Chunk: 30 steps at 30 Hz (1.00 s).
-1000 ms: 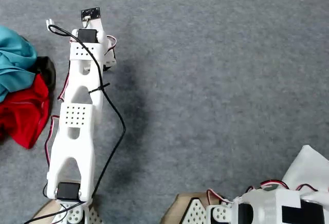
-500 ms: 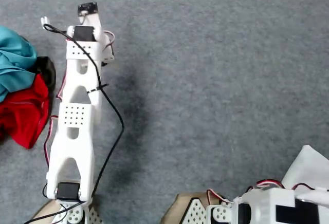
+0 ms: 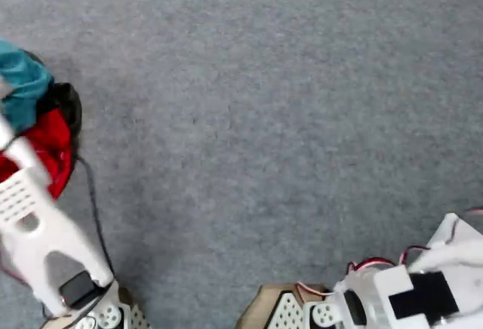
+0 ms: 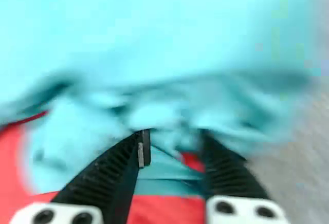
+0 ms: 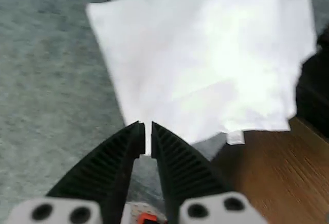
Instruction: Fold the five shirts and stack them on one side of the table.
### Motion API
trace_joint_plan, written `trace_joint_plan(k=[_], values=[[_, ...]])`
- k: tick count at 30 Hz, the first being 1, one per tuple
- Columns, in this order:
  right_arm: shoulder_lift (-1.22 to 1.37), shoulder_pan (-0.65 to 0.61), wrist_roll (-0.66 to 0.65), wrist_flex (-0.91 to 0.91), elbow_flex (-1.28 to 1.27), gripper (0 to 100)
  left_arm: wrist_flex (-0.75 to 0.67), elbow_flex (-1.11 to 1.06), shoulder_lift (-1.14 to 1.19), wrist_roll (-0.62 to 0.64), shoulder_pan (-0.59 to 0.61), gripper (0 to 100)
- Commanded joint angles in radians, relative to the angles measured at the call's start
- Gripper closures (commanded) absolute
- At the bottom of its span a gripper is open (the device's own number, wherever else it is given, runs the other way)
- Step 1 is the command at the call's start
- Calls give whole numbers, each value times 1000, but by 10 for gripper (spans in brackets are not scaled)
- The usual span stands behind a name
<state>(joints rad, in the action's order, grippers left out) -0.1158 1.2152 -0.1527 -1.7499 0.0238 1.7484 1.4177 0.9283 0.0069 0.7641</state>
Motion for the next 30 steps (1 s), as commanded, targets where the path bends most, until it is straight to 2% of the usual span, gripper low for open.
trace_joint_plan(k=[1, 4, 8, 12, 13, 17, 21, 26, 30], values=[[-50, -183, 100, -12, 39, 973, -63, 40, -65, -14, 157, 709], [-50, -317, 176, -12, 39, 973, -147, 0, -45, -14, 221, 722], [-50, -464, 261, -11, 39, 973, -227, -68, 21, -9, 236, 763], [-48, -549, 313, -11, 39, 974, -222, -64, 61, -6, 230, 926], [-47, -558, 322, -11, 39, 974, -222, -64, 61, -6, 226, 979], [-42, -562, 327, -9, 39, 974, -160, -41, 24, -5, 186, 984], [-42, -562, 328, -8, 39, 974, 5, 75, -21, -5, 91, 981], [-42, -562, 339, -6, 39, 974, 14, 107, -79, 29, -31, 981], [-42, -562, 339, -3, 4, 974, 14, 17, -185, 78, -149, 981]])
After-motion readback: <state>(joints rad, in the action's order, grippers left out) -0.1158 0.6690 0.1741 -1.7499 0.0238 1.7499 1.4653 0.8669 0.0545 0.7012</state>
